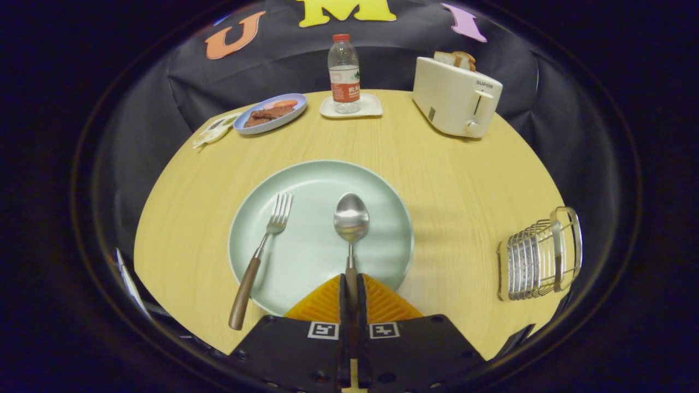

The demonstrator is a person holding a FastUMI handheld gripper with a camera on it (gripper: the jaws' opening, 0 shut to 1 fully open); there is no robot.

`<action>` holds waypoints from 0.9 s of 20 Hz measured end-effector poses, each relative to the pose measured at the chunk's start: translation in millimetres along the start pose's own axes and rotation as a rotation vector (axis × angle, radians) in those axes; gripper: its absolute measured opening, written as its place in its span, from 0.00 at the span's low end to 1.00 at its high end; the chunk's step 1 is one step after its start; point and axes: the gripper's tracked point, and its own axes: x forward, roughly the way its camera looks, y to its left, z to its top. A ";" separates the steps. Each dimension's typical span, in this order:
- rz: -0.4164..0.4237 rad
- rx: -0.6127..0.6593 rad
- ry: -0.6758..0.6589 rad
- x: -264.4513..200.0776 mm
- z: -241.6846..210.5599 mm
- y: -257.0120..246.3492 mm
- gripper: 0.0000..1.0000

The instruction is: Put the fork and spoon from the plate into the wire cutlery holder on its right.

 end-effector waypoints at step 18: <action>0.066 0.006 -0.188 -117.4 29.0 -95.8 0.01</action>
